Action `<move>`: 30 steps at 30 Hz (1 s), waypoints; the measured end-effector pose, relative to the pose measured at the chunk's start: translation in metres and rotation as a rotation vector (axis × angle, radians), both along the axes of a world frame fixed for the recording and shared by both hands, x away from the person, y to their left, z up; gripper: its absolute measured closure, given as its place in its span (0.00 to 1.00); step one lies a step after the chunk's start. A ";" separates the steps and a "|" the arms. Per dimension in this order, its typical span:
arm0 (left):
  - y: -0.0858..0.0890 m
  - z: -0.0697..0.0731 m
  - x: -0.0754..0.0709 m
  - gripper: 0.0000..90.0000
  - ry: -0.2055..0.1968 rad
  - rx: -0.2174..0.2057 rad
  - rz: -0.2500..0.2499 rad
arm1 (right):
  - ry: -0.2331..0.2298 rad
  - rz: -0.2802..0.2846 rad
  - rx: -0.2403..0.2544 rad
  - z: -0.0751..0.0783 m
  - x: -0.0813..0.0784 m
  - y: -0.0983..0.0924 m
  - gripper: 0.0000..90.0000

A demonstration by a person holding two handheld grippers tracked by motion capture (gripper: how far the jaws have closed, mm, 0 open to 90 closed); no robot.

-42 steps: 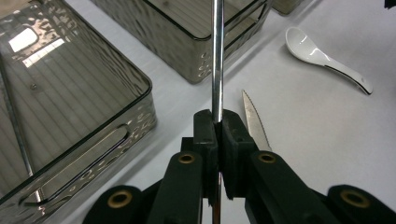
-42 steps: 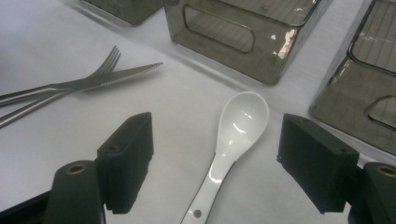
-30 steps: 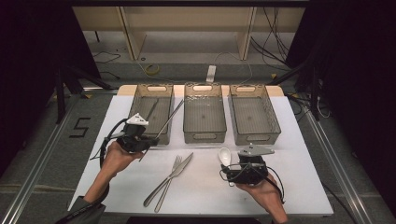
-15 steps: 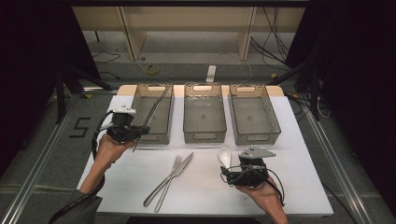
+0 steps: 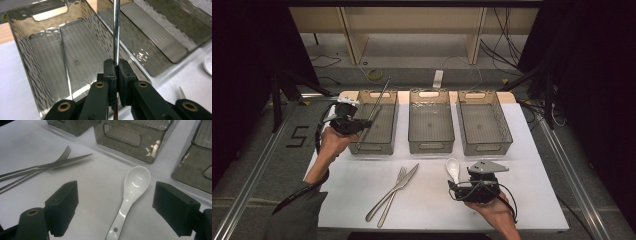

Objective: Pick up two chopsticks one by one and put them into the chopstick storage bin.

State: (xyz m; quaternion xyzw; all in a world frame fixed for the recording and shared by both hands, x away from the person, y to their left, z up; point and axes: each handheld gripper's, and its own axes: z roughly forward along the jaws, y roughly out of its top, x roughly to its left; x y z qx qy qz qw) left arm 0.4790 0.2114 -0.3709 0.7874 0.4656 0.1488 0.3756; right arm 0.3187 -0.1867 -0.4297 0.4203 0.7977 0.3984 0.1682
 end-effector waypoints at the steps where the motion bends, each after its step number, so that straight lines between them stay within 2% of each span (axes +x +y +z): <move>1: 0.001 0.000 0.003 0.95 0.001 0.003 0.003 | -0.002 0.002 0.001 0.000 -0.001 0.000 0.23; 9: 0.002 -0.003 0.022 0.95 -0.002 0.006 0.042 | -0.004 0.007 0.009 0.001 -0.003 0.000 0.23; 14: 0.006 -0.008 0.031 0.95 -0.001 0.026 0.062 | 0.001 0.017 0.005 0.000 -0.004 0.000 0.23; 17: 0.008 -0.013 0.034 0.95 0.005 0.041 0.070 | 0.002 0.022 0.003 0.000 -0.005 0.001 0.23; 25: 0.014 -0.023 0.038 0.95 0.013 0.017 0.094 | 0.005 0.027 0.005 0.000 -0.005 0.001 0.23; 27: 0.013 -0.026 0.039 0.95 0.015 0.035 0.098 | 0.002 0.029 0.003 0.000 -0.006 0.002 0.24; 30: 0.014 -0.031 0.041 0.95 0.029 0.035 0.108 | 0.004 0.033 0.000 -0.001 -0.006 0.003 0.24</move>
